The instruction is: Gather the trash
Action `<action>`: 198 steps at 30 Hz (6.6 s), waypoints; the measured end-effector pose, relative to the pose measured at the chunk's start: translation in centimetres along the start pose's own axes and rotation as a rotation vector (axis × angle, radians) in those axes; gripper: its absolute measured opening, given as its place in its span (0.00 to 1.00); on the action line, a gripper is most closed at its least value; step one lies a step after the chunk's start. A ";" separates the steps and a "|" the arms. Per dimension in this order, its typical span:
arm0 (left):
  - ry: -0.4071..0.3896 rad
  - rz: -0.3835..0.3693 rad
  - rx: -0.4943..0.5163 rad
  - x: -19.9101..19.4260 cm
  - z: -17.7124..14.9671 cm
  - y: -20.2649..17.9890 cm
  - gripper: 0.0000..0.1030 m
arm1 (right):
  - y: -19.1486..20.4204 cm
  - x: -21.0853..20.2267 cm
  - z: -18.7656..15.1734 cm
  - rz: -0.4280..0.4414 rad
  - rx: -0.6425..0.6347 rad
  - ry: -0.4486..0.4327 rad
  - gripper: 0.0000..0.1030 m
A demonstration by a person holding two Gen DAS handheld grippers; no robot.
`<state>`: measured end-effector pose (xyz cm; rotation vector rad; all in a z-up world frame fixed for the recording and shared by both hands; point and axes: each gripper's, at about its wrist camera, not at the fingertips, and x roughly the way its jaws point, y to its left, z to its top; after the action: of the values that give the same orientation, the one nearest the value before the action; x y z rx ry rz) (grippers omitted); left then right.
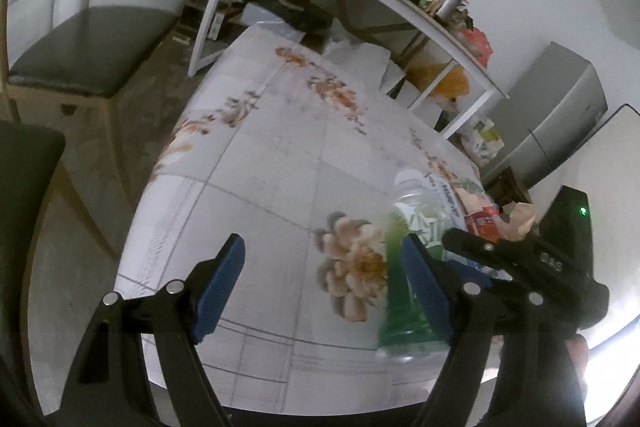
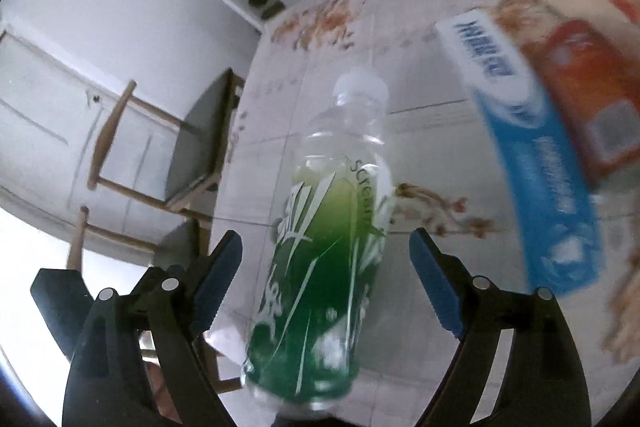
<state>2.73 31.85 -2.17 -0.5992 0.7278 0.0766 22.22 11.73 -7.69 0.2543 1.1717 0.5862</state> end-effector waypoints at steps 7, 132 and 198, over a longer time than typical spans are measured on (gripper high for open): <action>0.041 -0.059 -0.037 1.5 0.2 0.0 0.76 | 0.1 2.9 0.1 -0.014 -0.023 0.056 0.62; 0.150 -0.041 0.574 7.2 -8.0 -21.4 0.46 | -18.3 -21.1 -13.8 -0.199 0.282 -0.298 0.57; 0.177 -0.463 0.763 3.7 -12.4 -39.6 0.46 | -26.6 -32.6 -19.9 -0.192 0.506 -0.604 0.57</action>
<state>8.66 -8.25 7.45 -0.0260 0.7072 -0.6653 3.42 -30.48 -2.32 0.6902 0.7222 0.0168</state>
